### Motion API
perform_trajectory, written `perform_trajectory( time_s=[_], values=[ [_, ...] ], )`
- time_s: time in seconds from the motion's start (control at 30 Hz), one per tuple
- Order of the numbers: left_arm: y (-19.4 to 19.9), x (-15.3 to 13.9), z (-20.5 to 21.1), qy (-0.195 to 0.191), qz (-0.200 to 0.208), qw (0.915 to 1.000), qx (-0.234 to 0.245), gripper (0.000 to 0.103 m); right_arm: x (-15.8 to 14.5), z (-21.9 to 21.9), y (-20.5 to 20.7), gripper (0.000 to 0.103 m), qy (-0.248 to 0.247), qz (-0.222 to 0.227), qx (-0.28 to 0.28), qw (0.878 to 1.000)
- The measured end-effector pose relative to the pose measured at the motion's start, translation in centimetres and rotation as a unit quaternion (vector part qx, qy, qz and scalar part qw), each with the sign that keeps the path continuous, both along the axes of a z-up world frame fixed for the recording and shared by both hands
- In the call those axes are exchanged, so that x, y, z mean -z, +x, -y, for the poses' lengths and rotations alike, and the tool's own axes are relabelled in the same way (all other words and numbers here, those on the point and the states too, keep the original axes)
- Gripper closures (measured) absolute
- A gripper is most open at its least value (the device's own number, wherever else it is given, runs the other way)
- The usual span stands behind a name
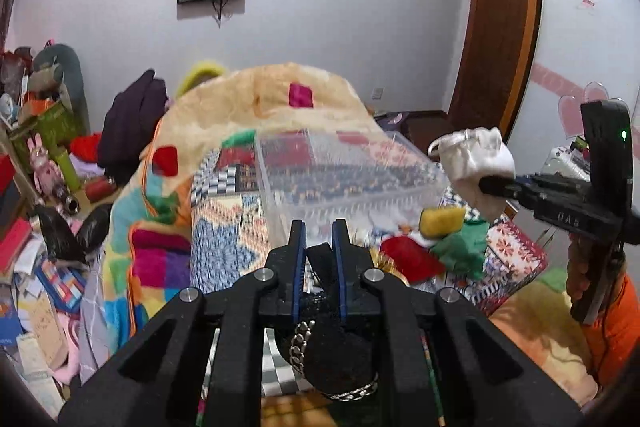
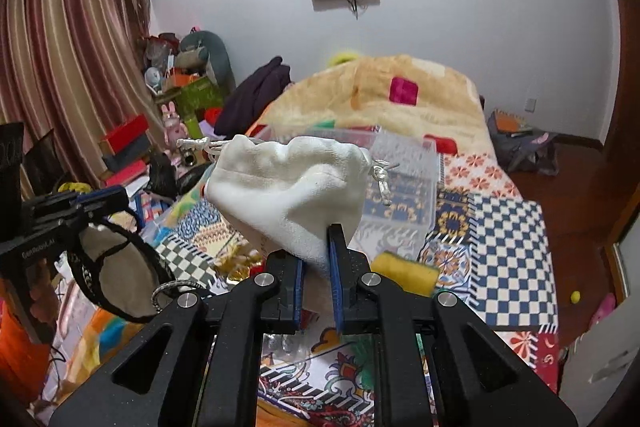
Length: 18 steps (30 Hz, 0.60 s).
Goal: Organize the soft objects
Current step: 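Grasp the black chain handbag with the left tool while the right tool grasps the white cloth bag, then lower the handbag into the clear box with the left tool while the right tool drops the cloth bag in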
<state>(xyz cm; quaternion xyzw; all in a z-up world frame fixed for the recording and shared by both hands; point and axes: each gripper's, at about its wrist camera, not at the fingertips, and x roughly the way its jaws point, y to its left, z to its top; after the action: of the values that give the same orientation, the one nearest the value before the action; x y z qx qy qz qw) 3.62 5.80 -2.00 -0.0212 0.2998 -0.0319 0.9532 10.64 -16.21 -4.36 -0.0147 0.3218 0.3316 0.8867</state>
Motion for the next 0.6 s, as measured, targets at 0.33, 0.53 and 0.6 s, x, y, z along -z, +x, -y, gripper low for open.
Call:
perform_trajectory(
  time_s=[0.33,0.53,0.6],
  values=[
    [4.2,-4.7,0.2,0.009,0.05,0.9987,0.005,0.091,-0.6,0.4,1.7,0.093,0.013,0.005,0.008,1.0],
    [8.3,-5.4,0.3,0.009,0.064,0.9979,-0.001,0.091,-1.0,-0.3,3.3,0.093,0.004,0.014,0.011,1.0],
    [9.5,-5.3,0.3,0.006,0.07,0.9975,-0.003,0.091,-1.1,-0.5,4.0,0.093,0.001,0.018,0.012,1.0]
  ],
)
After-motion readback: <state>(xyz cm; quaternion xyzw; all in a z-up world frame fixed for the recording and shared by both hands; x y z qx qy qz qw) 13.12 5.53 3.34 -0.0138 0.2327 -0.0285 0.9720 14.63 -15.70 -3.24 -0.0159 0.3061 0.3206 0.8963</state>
